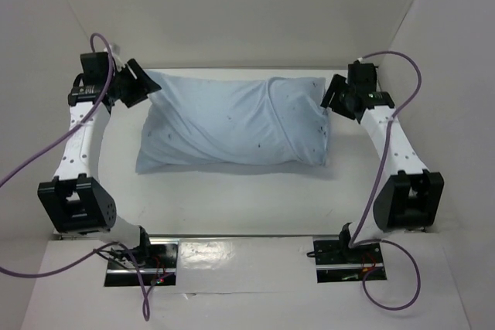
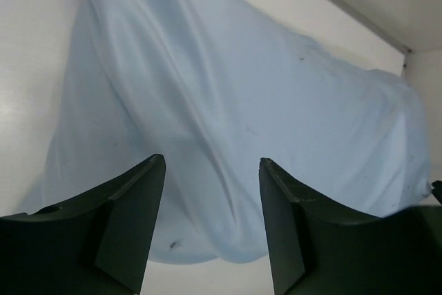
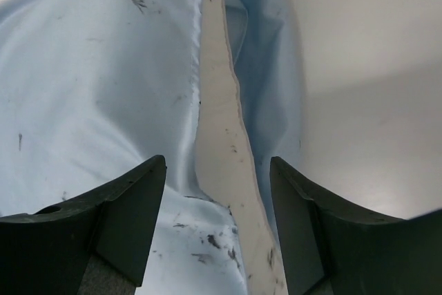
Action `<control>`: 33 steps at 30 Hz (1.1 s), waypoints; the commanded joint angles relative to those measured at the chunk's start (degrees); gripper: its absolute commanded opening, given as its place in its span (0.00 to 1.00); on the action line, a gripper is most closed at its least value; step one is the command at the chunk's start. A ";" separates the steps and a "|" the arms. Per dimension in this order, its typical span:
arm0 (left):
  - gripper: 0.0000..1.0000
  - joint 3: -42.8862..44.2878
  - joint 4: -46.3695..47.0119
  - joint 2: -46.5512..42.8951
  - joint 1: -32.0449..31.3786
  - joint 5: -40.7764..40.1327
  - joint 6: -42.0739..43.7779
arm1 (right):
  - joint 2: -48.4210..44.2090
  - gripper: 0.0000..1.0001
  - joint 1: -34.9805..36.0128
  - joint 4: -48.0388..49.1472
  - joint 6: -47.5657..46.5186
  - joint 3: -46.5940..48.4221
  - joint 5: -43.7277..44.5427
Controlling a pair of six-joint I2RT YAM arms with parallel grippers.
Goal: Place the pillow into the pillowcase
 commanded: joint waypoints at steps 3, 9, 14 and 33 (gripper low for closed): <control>0.69 -8.50 -3.21 -8.78 -0.94 -4.16 2.10 | -12.01 0.69 -0.44 1.52 1.76 -12.84 -4.68; 0.69 -7.46 -6.90 -11.87 -2.08 -4.50 2.89 | -18.00 0.68 -0.44 1.52 3.08 -24.28 -8.71; 0.69 -5.61 -6.90 -11.35 -3.31 -3.97 2.89 | -18.53 0.57 -0.44 5.38 0.97 -25.70 -12.33; 0.68 -1.21 -8.57 -8.01 -8.07 -7.04 1.83 | -26.54 0.00 -0.97 -13.94 7.20 -11.11 28.17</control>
